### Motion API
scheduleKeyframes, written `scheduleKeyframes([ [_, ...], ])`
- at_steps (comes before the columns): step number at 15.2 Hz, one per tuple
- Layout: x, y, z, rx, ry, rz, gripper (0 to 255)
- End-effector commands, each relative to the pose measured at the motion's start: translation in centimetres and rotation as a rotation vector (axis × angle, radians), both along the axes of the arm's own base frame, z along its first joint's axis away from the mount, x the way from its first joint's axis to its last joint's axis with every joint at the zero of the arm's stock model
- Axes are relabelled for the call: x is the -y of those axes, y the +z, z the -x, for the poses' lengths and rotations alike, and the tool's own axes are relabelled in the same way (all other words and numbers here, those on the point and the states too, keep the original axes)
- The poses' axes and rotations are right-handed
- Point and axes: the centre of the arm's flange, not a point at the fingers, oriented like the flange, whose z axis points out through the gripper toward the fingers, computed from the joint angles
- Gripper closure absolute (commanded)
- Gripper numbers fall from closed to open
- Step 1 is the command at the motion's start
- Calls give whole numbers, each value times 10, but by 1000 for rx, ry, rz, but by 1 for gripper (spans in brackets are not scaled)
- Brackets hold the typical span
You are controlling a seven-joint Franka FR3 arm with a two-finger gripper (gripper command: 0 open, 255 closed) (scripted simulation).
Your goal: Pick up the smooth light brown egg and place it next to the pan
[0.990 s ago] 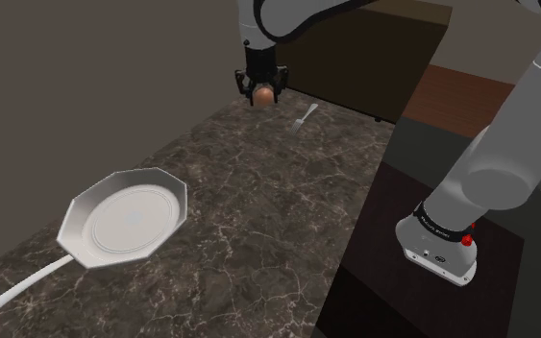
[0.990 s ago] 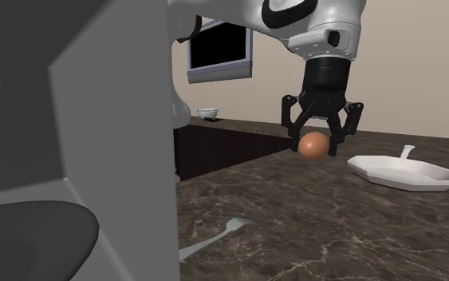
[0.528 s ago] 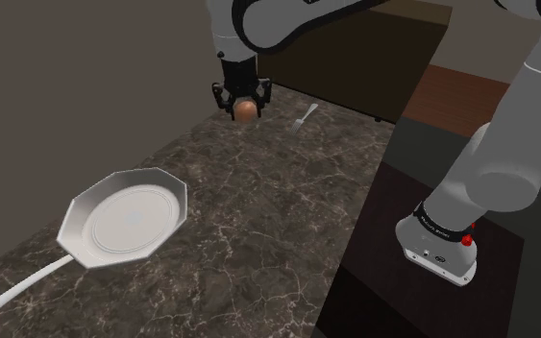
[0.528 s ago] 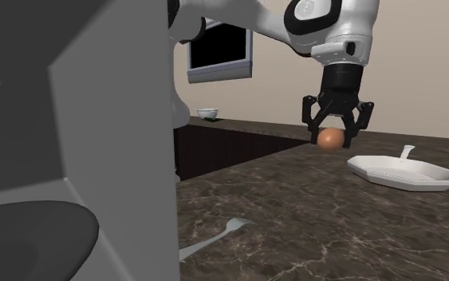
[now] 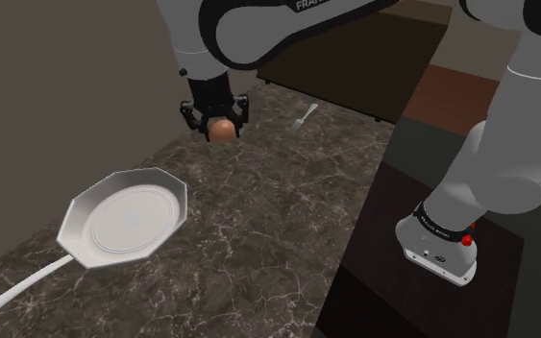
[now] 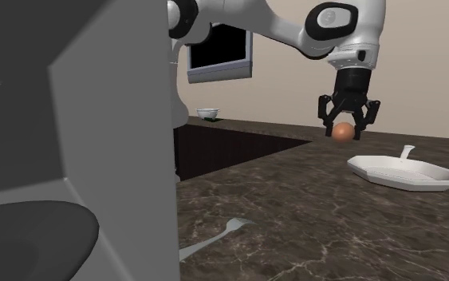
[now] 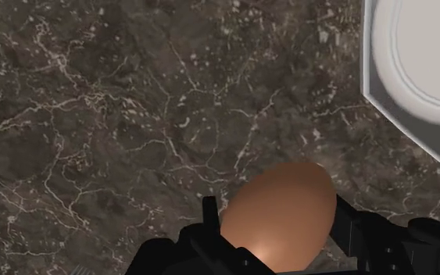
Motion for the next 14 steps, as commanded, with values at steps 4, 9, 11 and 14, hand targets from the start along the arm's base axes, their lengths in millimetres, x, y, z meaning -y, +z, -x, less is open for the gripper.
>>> scheduleKeyframes([
  [4,-53,-7,16,0,-2,0,255],
  [9,-53,-33,16,0,-2,0,255],
  [11,-53,-44,16,0,-2,0,255],
  [14,-53,-60,16,0,-2,0,255],
])
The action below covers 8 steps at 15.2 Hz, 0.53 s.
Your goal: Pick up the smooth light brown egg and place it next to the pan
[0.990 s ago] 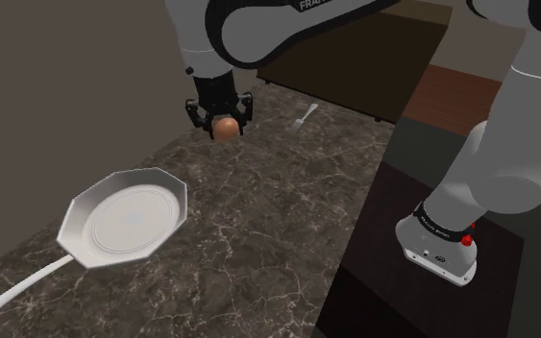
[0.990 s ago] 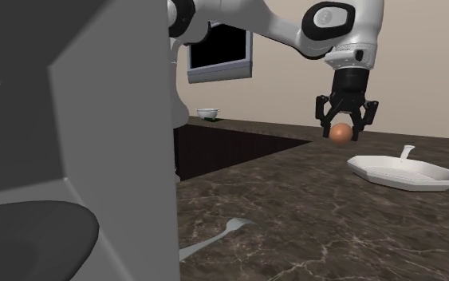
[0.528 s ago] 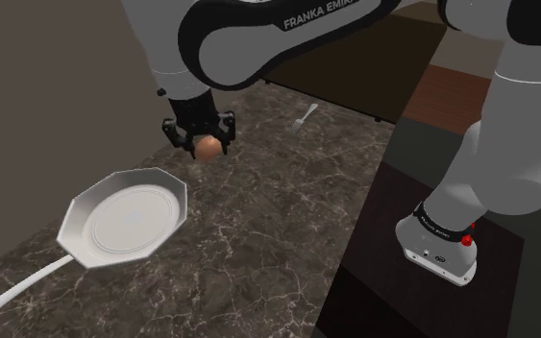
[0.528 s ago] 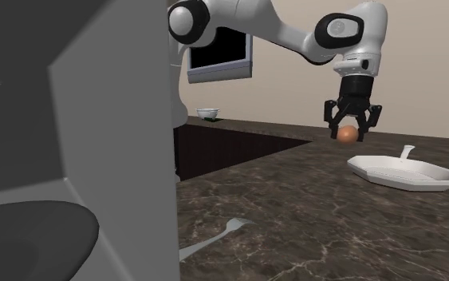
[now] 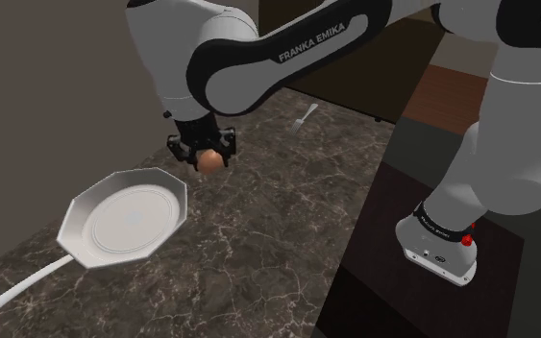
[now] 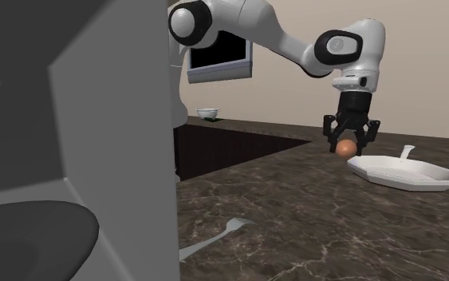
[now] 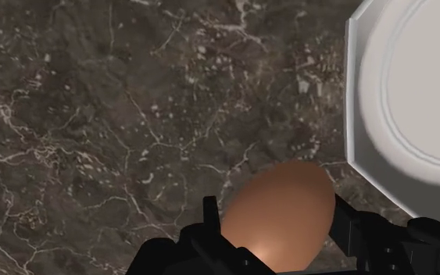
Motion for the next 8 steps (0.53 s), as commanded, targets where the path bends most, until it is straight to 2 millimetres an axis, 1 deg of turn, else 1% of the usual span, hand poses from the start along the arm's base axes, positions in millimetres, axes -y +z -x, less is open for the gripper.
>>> scheduleKeyframes([
  [1,-2,-12,1,0,0,0,255],
  [8,-2,-49,1,0,0,0,255],
])
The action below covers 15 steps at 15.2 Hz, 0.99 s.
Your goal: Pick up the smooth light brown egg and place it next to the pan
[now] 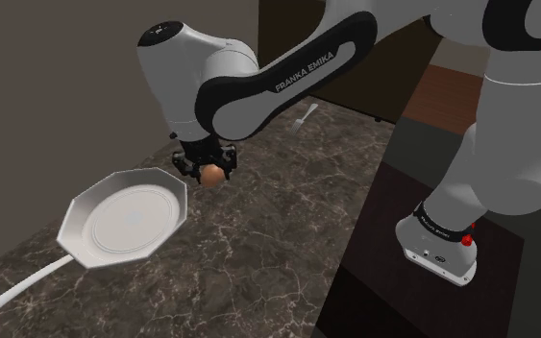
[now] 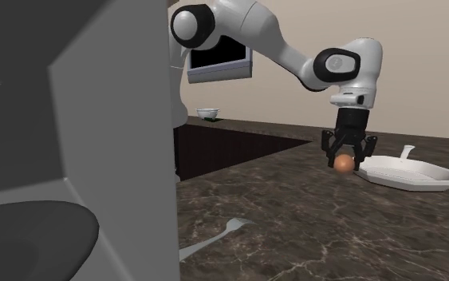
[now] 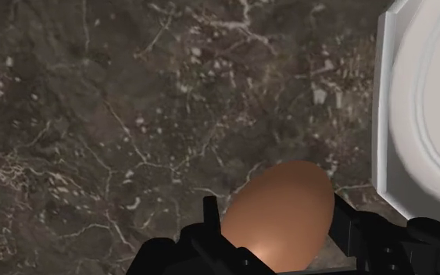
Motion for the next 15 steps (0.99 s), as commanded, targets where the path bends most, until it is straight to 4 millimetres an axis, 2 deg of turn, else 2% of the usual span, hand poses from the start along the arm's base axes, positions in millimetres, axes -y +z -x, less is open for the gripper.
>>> scheduleKeyframes([
  [1,-1,-10,-1,1,0,0,255],
  [4,-1,-26,-1,1,0,0,255],
  [12,-1,-28,-1,1,0,0,255],
  [13,-1,-28,-1,1,0,0,0],
  [15,0,-28,-1,0,0,0,0],
])
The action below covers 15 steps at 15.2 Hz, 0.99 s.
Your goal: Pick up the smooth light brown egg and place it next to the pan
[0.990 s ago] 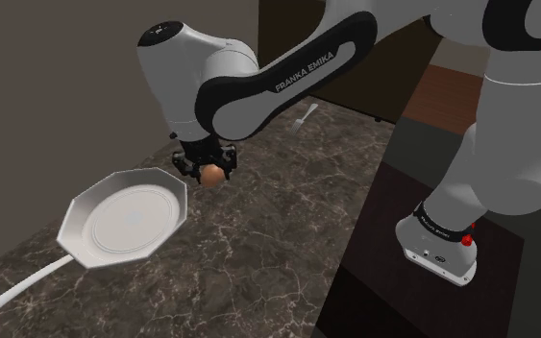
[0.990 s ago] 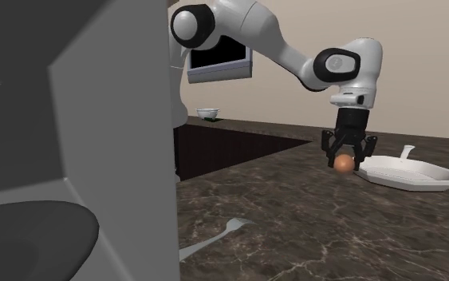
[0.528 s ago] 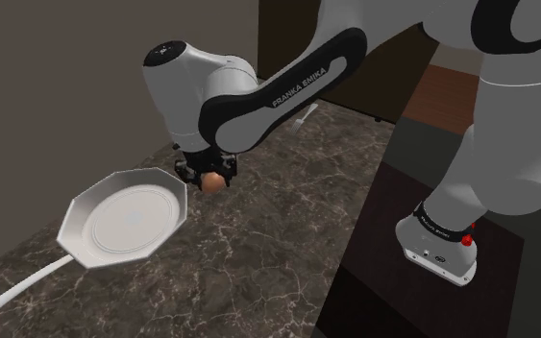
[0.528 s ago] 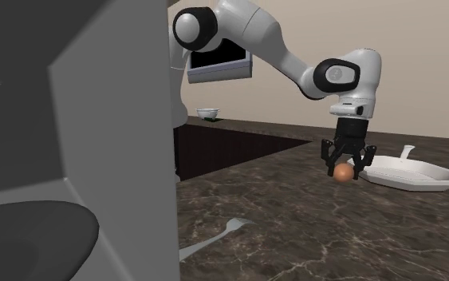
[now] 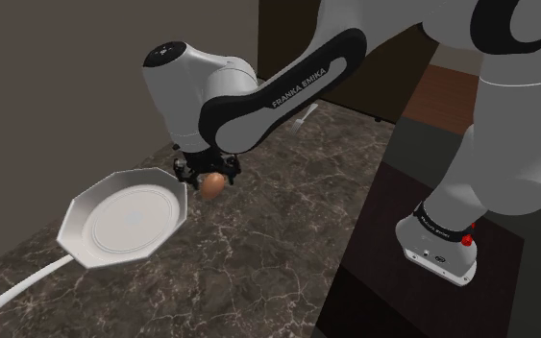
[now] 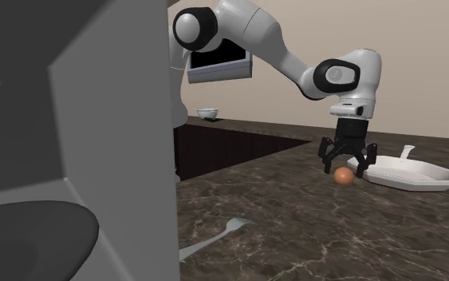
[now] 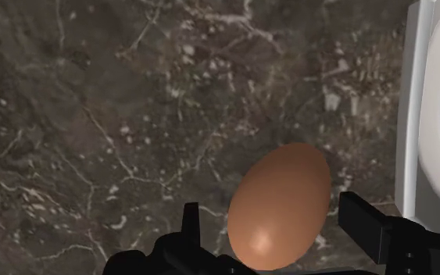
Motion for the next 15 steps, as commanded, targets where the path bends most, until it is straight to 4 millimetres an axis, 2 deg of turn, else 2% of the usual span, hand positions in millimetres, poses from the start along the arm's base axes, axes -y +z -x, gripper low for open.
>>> scheduleKeyframes([
  [1,0,0,0,0,0,0,0],
  [3,0,0,0,0,0,0,0],
  [7,-7,50,0,0,0,0,0],
  [15,-7,50,0,0,0,0,0],
])
